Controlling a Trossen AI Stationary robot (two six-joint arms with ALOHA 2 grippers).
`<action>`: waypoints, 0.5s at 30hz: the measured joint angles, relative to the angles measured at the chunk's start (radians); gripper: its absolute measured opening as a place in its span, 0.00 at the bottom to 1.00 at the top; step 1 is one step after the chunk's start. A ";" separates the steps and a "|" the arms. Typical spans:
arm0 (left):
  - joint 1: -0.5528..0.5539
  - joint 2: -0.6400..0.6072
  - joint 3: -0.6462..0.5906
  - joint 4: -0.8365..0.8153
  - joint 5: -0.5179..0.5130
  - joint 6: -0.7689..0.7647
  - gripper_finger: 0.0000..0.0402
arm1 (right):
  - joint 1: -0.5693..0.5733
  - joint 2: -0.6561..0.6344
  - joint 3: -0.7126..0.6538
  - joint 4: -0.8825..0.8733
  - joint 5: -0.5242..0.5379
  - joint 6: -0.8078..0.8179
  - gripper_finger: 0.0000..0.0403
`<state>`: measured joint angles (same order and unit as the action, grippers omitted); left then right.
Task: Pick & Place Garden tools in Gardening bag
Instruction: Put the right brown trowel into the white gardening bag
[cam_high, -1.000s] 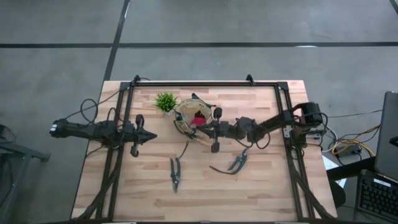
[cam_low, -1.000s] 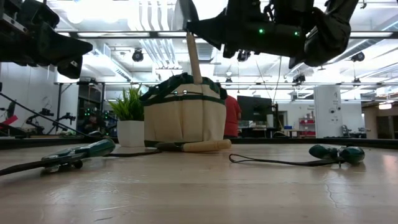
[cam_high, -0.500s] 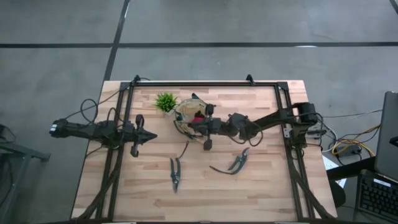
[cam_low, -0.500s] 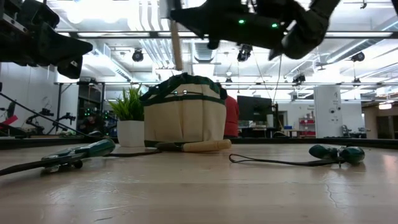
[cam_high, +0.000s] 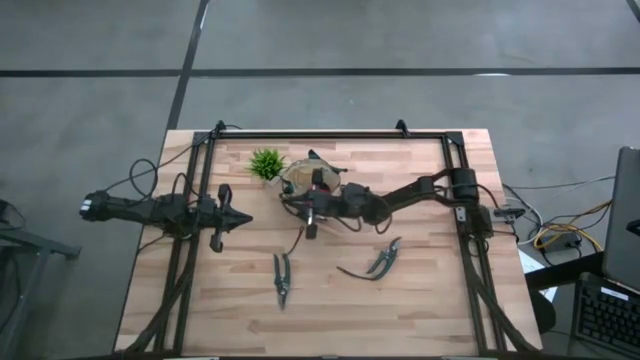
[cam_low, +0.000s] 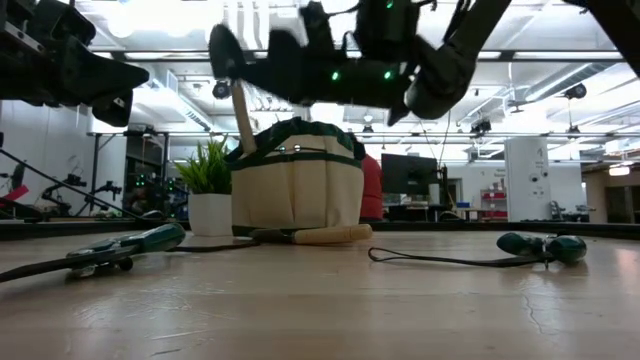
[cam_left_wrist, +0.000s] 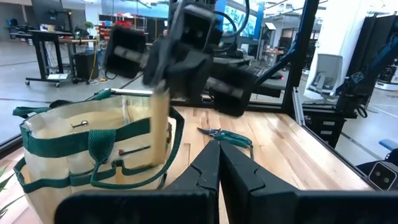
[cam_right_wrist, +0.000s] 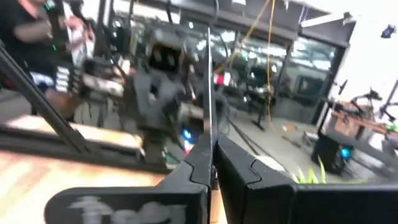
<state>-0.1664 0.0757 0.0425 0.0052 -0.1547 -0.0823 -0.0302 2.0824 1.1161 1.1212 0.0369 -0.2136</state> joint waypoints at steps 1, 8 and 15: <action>0.000 0.000 0.000 0.000 0.000 0.000 0.02 | -0.002 0.007 0.006 -0.011 0.019 -0.002 0.02; 0.000 0.000 0.000 0.000 0.000 0.000 0.02 | -0.001 -0.029 -0.035 -0.013 0.078 -0.057 0.02; 0.000 0.000 0.000 0.000 0.000 0.000 0.02 | -0.001 -0.092 -0.107 -0.013 0.143 -0.093 0.02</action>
<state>-0.1661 0.0761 0.0425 0.0051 -0.1547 -0.0822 -0.0311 1.9905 1.0095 1.1082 0.1795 -0.3070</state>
